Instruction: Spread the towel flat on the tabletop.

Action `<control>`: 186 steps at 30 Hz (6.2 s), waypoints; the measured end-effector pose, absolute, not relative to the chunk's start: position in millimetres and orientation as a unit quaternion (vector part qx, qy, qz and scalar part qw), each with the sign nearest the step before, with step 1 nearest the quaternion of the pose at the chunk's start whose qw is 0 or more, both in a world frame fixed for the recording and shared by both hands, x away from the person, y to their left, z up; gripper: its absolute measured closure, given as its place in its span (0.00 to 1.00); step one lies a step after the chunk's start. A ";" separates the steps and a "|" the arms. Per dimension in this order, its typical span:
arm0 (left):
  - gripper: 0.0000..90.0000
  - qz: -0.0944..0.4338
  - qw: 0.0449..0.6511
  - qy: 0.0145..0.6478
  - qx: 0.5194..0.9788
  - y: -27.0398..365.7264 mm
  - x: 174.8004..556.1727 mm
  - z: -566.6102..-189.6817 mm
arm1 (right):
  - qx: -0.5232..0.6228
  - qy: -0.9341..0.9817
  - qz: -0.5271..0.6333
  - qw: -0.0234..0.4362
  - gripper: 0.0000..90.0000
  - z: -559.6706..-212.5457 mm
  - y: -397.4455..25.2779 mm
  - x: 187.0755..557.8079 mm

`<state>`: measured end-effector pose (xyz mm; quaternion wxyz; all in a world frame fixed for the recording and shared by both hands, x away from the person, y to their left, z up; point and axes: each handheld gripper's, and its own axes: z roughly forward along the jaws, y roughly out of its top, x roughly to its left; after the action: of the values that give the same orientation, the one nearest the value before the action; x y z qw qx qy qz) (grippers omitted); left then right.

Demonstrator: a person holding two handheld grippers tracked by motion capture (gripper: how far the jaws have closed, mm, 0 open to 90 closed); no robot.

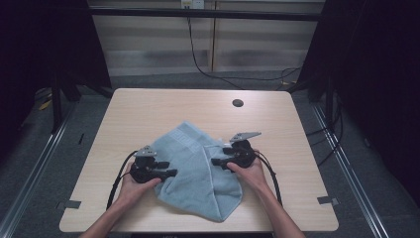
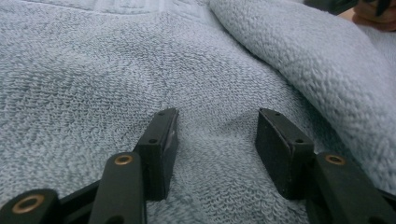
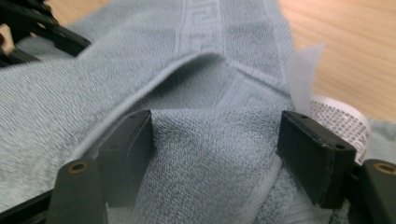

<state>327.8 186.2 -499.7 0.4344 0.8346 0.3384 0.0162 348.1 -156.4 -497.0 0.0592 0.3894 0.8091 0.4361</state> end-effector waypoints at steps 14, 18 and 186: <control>0.48 0.050 0.453 0.343 0.821 192.9 325.4 -480.8 | 0.363 0.826 0.425 0.068 0.91 -502.5 -129.5 346.9; 0.52 0.064 0.420 0.351 0.834 196.4 331.7 -493.2 | 0.361 0.826 0.428 0.063 0.94 -497.7 -127.5 348.1; 0.72 0.018 0.543 0.276 0.792 248.5 244.4 -432.2 | 0.486 0.759 0.412 0.136 0.48 -483.4 -249.5 306.1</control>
<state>244.4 248.5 -432.2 0.5434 0.7925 0.2763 0.0182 306.1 -249.5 -483.4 0.1361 0.4855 0.7588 0.4123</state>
